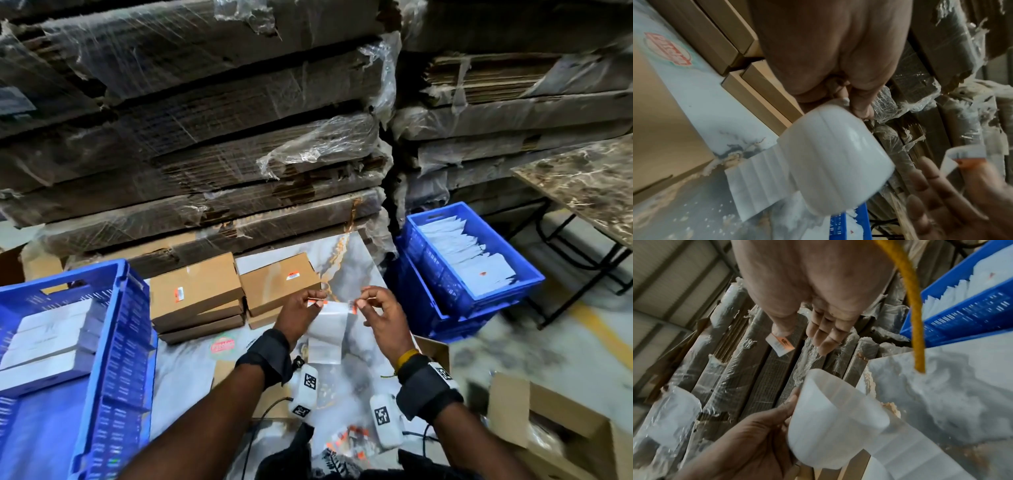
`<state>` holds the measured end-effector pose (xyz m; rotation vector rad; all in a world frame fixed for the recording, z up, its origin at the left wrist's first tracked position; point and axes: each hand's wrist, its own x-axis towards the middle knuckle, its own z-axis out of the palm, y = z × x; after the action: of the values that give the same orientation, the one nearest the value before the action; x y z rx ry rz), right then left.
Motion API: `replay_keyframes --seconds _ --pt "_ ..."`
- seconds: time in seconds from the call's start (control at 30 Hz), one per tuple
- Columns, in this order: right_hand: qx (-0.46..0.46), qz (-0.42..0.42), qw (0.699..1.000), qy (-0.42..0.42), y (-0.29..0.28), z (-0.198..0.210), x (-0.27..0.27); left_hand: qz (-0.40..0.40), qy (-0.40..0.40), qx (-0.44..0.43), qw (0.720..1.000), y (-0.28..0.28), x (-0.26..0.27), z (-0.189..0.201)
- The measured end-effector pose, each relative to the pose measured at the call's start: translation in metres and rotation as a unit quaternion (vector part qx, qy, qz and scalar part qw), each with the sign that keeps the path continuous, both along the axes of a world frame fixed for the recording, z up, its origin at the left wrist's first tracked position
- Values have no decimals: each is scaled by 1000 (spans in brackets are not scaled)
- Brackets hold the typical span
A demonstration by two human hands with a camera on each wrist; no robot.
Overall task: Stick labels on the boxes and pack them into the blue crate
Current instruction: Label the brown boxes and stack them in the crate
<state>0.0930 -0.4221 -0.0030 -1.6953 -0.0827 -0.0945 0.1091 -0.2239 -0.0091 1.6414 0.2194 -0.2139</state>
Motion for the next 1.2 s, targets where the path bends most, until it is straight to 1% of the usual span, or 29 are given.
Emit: replay_keyframes --seconds 0.07,0.13,0.23,0.33,0.47,0.53,0.57,0.7,0.77,0.83,0.9,1.07,1.13,1.2 --pt "-44 23 998 41 3 -3 0 -13 1 39 999 2 1 -13" --pt "-73 47 993 82 7 -5 -1 -18 23 63 998 3 -1 -29" --pt "-99 77 985 116 15 -9 -3 -22 48 110 992 7 -8 -47" --pt "-116 112 976 144 25 -11 -3 -25 83 140 986 18 -17 -61" --pt "-157 180 956 172 43 -15 0 -35 118 214 969 39 -37 -72" --pt "-191 218 939 184 54 -19 3 -40 116 261 957 50 -50 -69" --pt "-212 236 930 187 63 -21 3 -41 108 268 957 56 -57 -65" --pt "-308 304 882 186 98 -27 2 -48 107 214 970 78 -82 -53" --pt "-345 342 854 185 121 -32 -2 -54 104 240 964 91 -94 -50" --pt "-372 377 828 185 143 -37 -6 -63 103 287 950 102 -105 -49" --pt "-379 404 812 186 162 -41 -11 -64 112 317 940 111 -115 -50" --pt "-397 435 789 178 189 -49 -21 -18 137 316 939 127 -135 -57" --pt "-390 436 791 180 191 -54 -25 -6 149 308 940 130 -139 -62" --pt "-375 418 804 193 192 -58 -28 28 176 271 946 136 -141 -71"
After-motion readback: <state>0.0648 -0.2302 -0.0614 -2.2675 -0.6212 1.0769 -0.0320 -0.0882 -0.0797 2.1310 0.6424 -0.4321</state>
